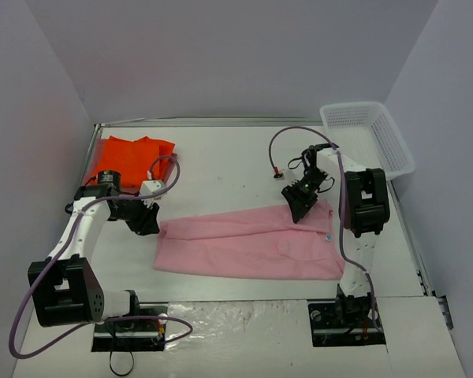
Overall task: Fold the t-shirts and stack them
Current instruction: Fold the other side of the tshirt into a rectangle
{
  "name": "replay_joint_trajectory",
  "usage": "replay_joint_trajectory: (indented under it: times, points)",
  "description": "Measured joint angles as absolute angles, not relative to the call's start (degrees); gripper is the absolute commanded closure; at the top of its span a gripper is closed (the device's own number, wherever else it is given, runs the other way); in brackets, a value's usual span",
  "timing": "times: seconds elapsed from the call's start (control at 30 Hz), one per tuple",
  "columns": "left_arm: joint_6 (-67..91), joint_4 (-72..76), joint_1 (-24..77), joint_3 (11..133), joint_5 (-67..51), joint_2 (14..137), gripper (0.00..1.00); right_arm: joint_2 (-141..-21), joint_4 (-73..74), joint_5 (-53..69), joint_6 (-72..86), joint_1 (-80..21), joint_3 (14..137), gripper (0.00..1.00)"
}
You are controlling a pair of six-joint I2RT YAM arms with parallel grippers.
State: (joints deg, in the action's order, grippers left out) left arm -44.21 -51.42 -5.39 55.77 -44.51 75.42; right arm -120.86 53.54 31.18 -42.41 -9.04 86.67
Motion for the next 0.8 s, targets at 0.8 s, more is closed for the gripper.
replay_joint_trajectory:
  times: [0.8]
  points:
    - [-44.1, -49.9, -5.8, 52.5, -43.7, 72.8, 0.68, -120.1, 53.8, 33.5, -44.4, -10.4, 85.6, 1.00]
